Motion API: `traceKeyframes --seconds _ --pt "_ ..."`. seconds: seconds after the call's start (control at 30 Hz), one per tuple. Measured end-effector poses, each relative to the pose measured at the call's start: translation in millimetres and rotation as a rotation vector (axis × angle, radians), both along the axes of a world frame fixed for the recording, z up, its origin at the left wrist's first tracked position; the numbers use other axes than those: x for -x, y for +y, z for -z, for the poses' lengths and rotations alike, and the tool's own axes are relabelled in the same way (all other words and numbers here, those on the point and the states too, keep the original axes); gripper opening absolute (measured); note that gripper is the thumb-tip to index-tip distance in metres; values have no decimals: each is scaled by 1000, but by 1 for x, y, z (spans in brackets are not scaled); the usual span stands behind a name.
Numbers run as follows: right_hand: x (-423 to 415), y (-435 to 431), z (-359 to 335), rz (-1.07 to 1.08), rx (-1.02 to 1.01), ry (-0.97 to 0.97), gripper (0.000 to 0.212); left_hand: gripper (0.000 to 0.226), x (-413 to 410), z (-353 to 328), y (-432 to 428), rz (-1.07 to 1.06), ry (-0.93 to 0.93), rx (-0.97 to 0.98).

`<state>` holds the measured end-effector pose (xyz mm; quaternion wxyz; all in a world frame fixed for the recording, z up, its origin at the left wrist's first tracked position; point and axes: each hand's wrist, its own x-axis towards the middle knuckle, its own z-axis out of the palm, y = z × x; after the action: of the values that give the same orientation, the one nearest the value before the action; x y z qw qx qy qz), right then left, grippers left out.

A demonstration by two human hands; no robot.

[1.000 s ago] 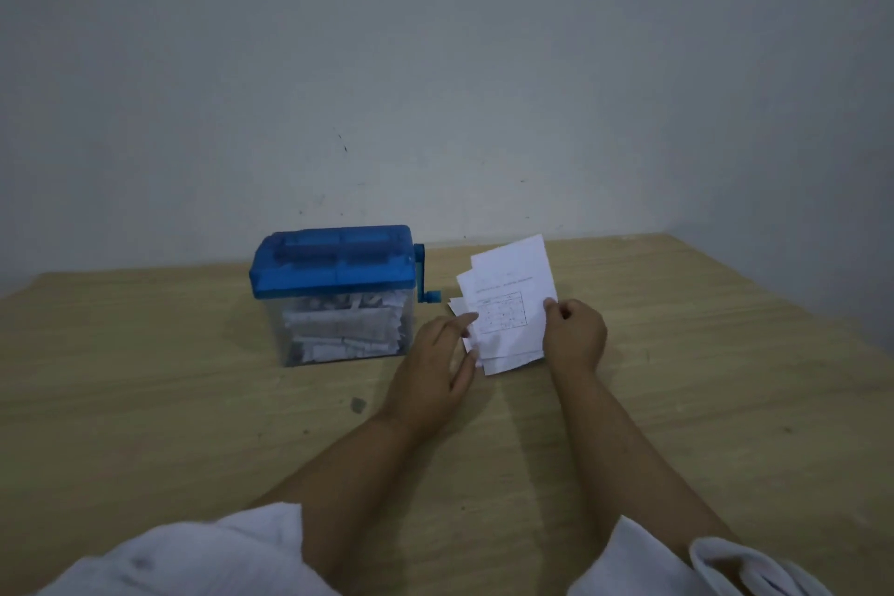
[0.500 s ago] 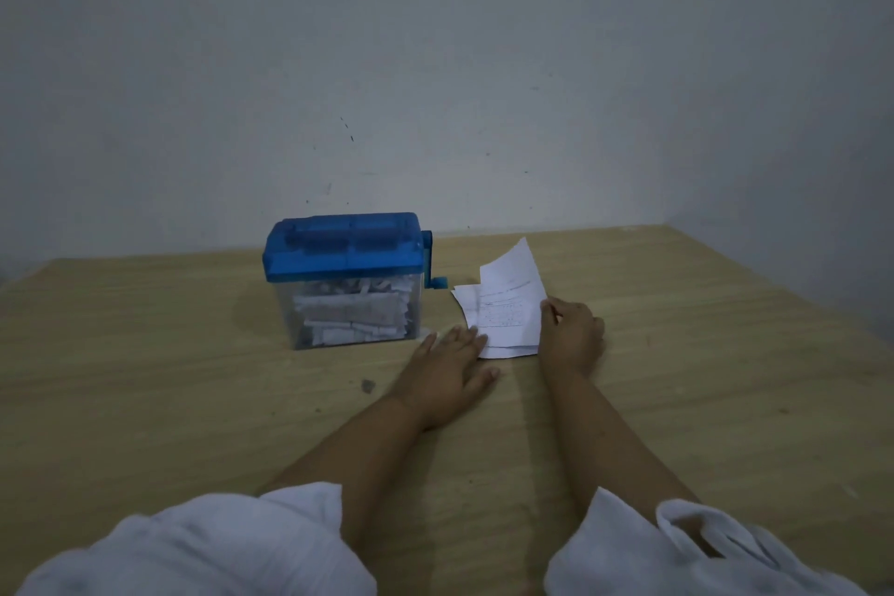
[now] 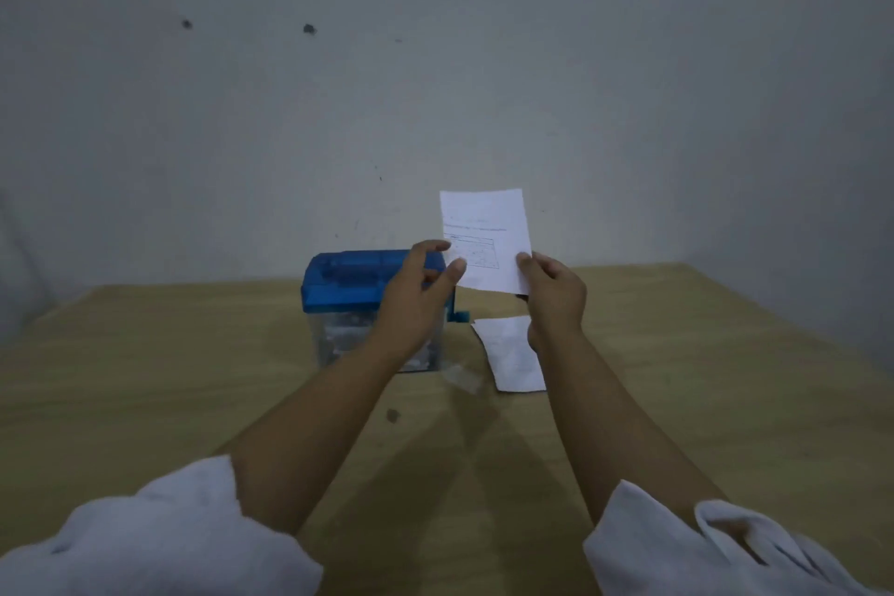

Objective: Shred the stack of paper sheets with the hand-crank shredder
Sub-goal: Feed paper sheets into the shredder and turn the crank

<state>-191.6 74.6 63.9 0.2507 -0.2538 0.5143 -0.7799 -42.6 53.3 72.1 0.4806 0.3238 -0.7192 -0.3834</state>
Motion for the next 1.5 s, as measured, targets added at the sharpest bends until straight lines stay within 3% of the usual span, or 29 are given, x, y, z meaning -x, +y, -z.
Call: traceKeyframes --seconds 0.17,0.3,0.43,0.57,0.73,1.17,1.37,1.5 --pt "-34 -15 -19 -144 -10 53 38 17 -39 -30 -26 -41 14 -82" --pt "-48 -23 -34 -379 -60 229 14 20 -66 -38 -42 -117 -7 -71" --pt "-48 -36 -52 -539 -100 339 16 19 -79 -44 -55 -116 1 -99" --pt "-42 -55 -67 -507 -136 455 20 13 -85 -50 -77 -91 -70 -3" --pt "-45 -72 -58 -422 -106 549 24 16 -90 -42 -105 -233 -234 212" --pt "-43 -83 -34 -471 -149 581 9 15 -102 -20 -113 -253 -311 216" --pt "-45 -87 -31 -403 -198 617 21 18 -107 -18 -119 -238 -282 181" --pt "-45 -88 -30 -402 -225 626 31 8 -100 -14 -109 -388 -389 246"
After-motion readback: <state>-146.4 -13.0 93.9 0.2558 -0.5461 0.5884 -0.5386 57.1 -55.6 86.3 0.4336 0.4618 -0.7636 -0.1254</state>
